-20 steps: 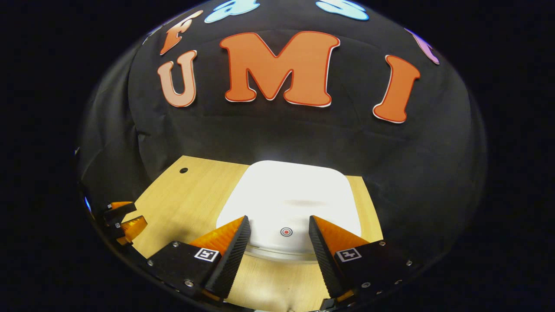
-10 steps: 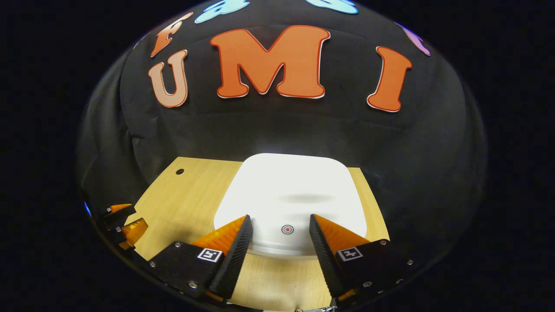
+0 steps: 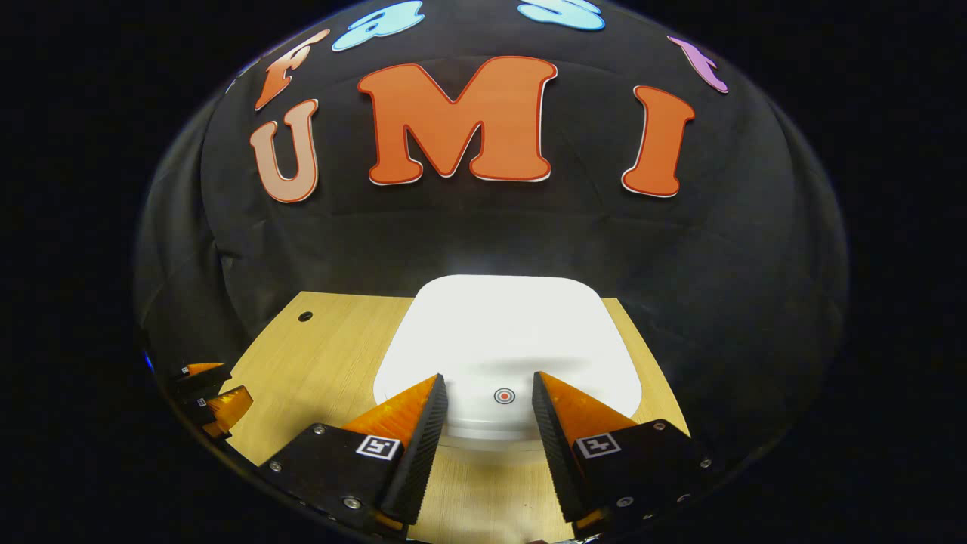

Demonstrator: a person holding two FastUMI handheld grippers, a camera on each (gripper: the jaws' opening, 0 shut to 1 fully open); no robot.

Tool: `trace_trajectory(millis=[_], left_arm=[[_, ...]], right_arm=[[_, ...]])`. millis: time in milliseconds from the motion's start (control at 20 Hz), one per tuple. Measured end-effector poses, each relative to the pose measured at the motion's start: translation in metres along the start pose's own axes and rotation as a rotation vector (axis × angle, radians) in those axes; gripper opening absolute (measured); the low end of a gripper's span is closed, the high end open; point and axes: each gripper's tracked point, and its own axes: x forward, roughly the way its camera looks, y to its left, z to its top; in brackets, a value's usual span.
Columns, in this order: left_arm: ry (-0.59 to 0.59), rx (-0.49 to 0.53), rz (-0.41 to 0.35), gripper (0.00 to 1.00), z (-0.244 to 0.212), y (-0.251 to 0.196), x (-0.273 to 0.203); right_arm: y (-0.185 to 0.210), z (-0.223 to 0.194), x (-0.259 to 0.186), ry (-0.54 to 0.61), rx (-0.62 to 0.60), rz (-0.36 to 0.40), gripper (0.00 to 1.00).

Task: Press the lid of the desktop garbage bin to open it, pick up the crumpled paper on the desktop and throw it into the bin, then pick up the pop can on the desktop and drop it into the bin, and finally close the garbage bin lid.

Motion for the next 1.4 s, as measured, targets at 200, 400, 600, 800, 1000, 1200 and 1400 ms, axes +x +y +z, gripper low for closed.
trace_trajectory(millis=[200,400,600,800,1000,1200,1400], left_arm=[[-0.014,0.007,-0.003,0.79,0.006,0.003,-0.001],[-0.046,0.002,-0.002,0.79,0.02,0.012,-0.005],[-0.083,0.012,0.019,0.83,0.034,0.026,-0.006],[-0.136,0.021,0.039,0.83,0.054,0.038,-0.012],[-0.177,-0.014,0.049,0.83,0.078,0.047,-0.02],[-0.285,-0.004,0.104,0.79,0.115,0.064,-0.038],[-0.456,0.065,0.189,0.79,0.16,0.076,-0.071]], right_arm=[[-0.001,0.0,-0.002,-0.034,0.022,-0.016,0.64],[0.0,0.005,-0.004,-0.133,0.008,-0.035,0.63],[0.002,0.003,-0.005,-0.246,0.025,-0.065,0.65],[0.017,0.013,-0.01,-0.305,0.072,-0.036,0.75],[0.042,0.034,-0.021,-0.411,0.017,0.016,0.76],[0.067,0.05,-0.033,-0.479,-0.063,0.038,0.76],[0.093,0.061,-0.044,-0.525,-0.091,0.081,0.76]])
